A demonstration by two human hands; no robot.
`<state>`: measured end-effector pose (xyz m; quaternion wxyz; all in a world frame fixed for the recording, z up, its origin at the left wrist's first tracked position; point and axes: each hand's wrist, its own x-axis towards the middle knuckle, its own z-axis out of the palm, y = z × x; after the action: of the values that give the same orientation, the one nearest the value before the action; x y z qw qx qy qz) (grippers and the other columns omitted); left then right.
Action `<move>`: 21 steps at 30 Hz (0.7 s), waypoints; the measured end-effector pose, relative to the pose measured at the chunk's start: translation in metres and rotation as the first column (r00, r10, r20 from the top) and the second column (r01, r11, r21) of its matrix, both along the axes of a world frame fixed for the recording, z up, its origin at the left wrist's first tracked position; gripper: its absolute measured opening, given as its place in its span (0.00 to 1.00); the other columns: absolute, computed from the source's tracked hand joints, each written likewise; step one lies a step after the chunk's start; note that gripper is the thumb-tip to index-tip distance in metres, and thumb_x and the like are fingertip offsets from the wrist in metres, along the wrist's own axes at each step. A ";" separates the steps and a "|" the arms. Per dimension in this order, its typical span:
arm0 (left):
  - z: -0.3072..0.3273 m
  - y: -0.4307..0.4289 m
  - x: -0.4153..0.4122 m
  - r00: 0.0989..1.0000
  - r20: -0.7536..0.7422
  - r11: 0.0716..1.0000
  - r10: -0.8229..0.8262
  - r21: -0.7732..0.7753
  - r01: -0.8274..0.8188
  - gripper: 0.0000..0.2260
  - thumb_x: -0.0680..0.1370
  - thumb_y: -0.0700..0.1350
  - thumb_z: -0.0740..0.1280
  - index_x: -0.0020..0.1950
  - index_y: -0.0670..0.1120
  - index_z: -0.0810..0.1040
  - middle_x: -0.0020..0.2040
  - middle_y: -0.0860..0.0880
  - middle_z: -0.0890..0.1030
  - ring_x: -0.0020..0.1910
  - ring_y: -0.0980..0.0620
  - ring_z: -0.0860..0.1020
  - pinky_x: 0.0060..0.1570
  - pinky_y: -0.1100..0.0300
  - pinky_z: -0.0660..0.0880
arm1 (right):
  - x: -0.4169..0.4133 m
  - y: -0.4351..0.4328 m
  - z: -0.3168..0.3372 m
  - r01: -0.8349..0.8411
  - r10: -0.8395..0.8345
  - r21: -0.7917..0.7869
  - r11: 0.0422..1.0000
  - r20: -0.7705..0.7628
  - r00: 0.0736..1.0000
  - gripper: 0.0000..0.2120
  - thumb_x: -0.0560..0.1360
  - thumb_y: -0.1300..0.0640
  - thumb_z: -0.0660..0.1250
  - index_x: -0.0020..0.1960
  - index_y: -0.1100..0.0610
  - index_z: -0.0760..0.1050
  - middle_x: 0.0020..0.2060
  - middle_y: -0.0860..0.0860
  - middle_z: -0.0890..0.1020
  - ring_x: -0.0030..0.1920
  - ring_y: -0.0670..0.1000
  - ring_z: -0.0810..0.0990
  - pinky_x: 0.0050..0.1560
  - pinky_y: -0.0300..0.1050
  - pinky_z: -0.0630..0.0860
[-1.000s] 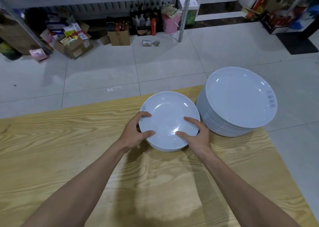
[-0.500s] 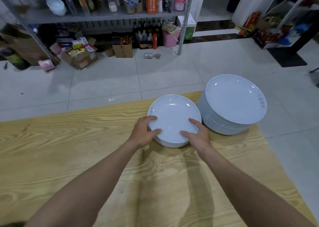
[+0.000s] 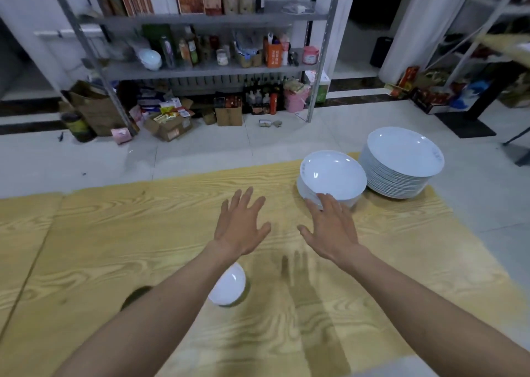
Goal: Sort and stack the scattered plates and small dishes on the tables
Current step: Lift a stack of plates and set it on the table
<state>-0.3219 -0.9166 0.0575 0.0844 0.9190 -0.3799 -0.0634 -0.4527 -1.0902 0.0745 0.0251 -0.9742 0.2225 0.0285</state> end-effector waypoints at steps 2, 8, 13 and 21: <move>0.005 0.048 -0.010 1.000 0.010 1.000 -0.003 -0.001 0.003 0.30 0.79 0.63 0.58 0.79 0.54 0.58 0.81 0.47 0.50 0.79 0.44 0.48 0.76 0.43 0.51 | -0.008 0.044 0.006 -0.028 0.028 -0.023 0.999 0.004 1.000 0.32 0.78 0.37 0.57 0.78 0.50 0.57 0.77 0.57 0.59 0.76 0.57 0.56 0.72 0.57 0.55; 0.014 0.157 -0.032 0.997 0.012 0.997 0.079 0.012 -0.080 0.29 0.80 0.62 0.57 0.79 0.54 0.57 0.81 0.47 0.50 0.80 0.44 0.47 0.76 0.44 0.49 | -0.018 0.145 0.015 -0.113 0.113 -0.003 0.994 -0.031 0.993 0.33 0.80 0.37 0.55 0.80 0.49 0.51 0.80 0.55 0.52 0.79 0.56 0.49 0.75 0.59 0.48; 0.016 0.204 -0.042 0.987 0.050 0.989 0.149 -0.028 -0.148 0.29 0.79 0.61 0.58 0.78 0.53 0.59 0.81 0.47 0.53 0.79 0.45 0.50 0.76 0.46 0.50 | -0.014 0.189 0.019 -0.200 0.200 0.005 0.980 -0.026 0.979 0.34 0.80 0.37 0.54 0.80 0.50 0.50 0.80 0.55 0.50 0.79 0.55 0.47 0.75 0.58 0.47; 0.002 0.242 -0.053 0.959 -0.073 0.951 0.274 -0.125 -0.282 0.27 0.79 0.56 0.64 0.77 0.52 0.65 0.78 0.44 0.60 0.77 0.45 0.57 0.74 0.50 0.56 | -0.011 0.211 0.006 -0.262 0.263 0.033 0.964 -0.025 0.964 0.32 0.81 0.40 0.56 0.80 0.50 0.51 0.79 0.55 0.52 0.79 0.54 0.49 0.75 0.54 0.52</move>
<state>-0.3749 -0.6746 0.0598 0.1646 0.9534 -0.2477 -0.0505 -0.4642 -0.8790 0.0804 0.0324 -0.9941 0.0913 0.0489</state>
